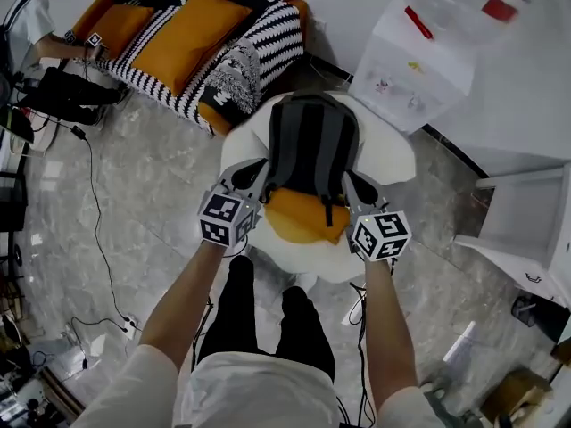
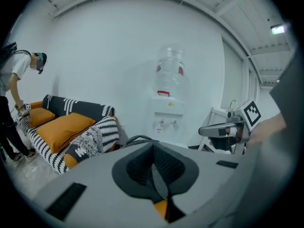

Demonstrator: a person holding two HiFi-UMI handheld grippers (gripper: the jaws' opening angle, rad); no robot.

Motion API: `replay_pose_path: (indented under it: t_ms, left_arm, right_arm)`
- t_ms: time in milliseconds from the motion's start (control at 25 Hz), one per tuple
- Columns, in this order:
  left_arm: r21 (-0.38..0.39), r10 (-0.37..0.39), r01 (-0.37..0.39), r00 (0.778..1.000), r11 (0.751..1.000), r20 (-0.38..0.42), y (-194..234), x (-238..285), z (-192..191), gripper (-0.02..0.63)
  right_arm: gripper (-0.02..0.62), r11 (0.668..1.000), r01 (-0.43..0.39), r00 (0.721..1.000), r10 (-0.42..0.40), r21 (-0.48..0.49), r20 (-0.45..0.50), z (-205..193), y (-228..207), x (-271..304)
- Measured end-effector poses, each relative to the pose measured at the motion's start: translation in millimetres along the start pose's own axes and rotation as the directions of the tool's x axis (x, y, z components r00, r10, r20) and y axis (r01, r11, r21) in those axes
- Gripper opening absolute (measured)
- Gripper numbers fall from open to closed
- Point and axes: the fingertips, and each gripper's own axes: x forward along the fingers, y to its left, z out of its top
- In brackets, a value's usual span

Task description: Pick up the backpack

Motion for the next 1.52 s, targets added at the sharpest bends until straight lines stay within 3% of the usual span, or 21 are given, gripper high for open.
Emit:
replay_pose_path:
  t_ms: [600, 1040, 1400, 1520]
  left_arm:
    - [0.038, -0.055, 0.058, 0.994, 0.998, -0.095, 53, 89, -51, 0.000]
    - [0.058, -0.076, 0.083, 0.991, 0.995, -0.112, 74, 137, -76, 0.000]
    - [0.068, -0.091, 0.105, 0.981, 0.992, -0.173, 92, 170, -110, 0.002]
    - [0.046, -0.105, 0.114, 0.979, 0.992, -0.175, 95, 179, -115, 0.058]
  right_arm:
    - [0.003, 0.992, 0.119, 0.992, -0.118, 0.028, -0.053, -53, -58, 80]
    - [0.003, 0.984, 0.180, 0.981, -0.180, 0.005, -0.076, -76, -95, 106]
    - [0.004, 0.971, 0.239, 0.965, -0.239, -0.012, -0.107, -99, -119, 124]
    - [0.005, 0.967, 0.253, 0.961, -0.253, -0.013, -0.112, -105, -123, 128]
